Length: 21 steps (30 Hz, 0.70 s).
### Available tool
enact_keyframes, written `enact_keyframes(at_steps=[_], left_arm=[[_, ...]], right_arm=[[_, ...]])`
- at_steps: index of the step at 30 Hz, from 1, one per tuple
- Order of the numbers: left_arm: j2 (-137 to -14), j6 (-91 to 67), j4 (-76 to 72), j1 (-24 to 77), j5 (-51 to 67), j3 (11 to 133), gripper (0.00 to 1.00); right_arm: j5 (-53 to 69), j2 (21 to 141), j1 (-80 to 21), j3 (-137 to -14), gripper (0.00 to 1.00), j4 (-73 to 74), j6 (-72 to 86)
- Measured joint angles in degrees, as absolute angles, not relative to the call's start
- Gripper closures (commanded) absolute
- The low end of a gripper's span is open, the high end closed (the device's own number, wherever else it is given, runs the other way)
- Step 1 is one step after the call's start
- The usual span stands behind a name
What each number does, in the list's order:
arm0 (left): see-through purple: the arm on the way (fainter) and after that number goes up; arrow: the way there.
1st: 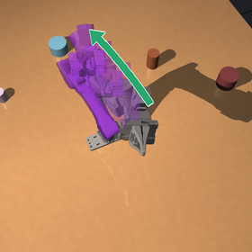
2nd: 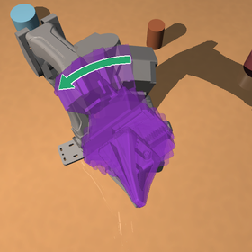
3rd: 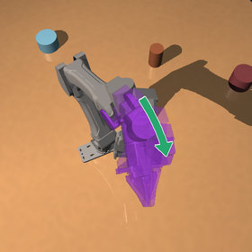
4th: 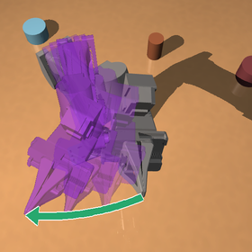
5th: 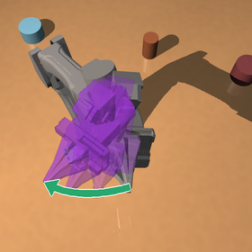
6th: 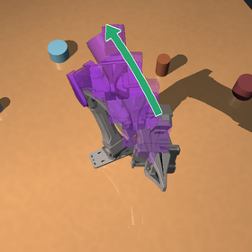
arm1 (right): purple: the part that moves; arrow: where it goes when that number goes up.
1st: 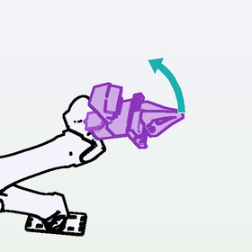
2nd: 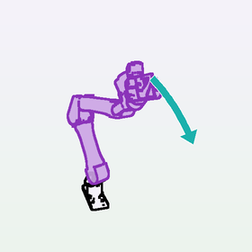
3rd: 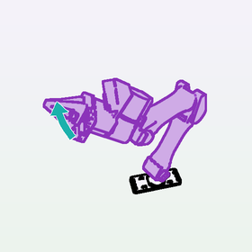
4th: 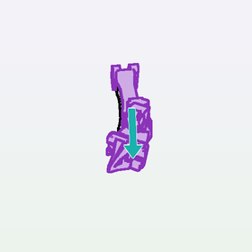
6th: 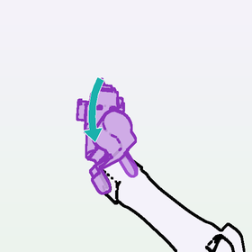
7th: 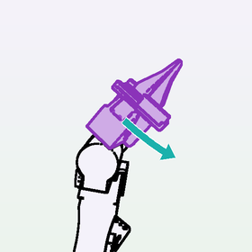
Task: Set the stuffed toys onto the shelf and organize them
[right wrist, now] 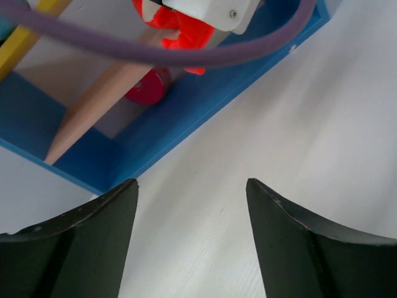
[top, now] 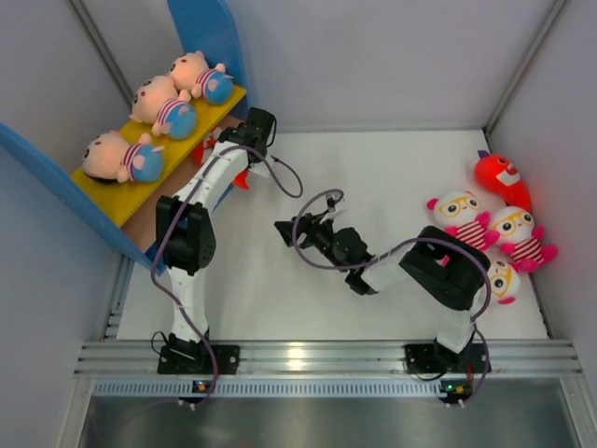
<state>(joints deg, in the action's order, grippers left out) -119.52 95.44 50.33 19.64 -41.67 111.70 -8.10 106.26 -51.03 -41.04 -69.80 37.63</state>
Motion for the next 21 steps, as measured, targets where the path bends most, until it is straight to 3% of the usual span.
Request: enact_keyframes(at_steps=[4,8,13,17,21], left_arm=[[-119.66,95.44,49.74,18.79,-41.65,111.70,1.00],[-119.68,95.39,49.50,18.31,-41.45,111.70,1.00],[-119.68,95.39,49.45,18.31,-41.36,111.70,1.00],[-119.68,95.24,49.43,18.31,-41.34,111.70,1.00],[-119.68,95.13,49.28,18.28,-41.21,111.70,1.00]], right_arm=[[-19.40,100.82,-56.64,-33.56,0.21,-71.24,30.46],[-21.89,95.46,-55.42,-29.76,0.21,-72.16,26.35],[-19.25,104.90,-57.56,-44.82,0.19,-74.19,16.71],[-17.67,114.83,-60.03,-57.41,0.13,-74.08,4.10],[-16.69,120.84,-60.25,-66.72,0.14,-70.59,-3.53]])
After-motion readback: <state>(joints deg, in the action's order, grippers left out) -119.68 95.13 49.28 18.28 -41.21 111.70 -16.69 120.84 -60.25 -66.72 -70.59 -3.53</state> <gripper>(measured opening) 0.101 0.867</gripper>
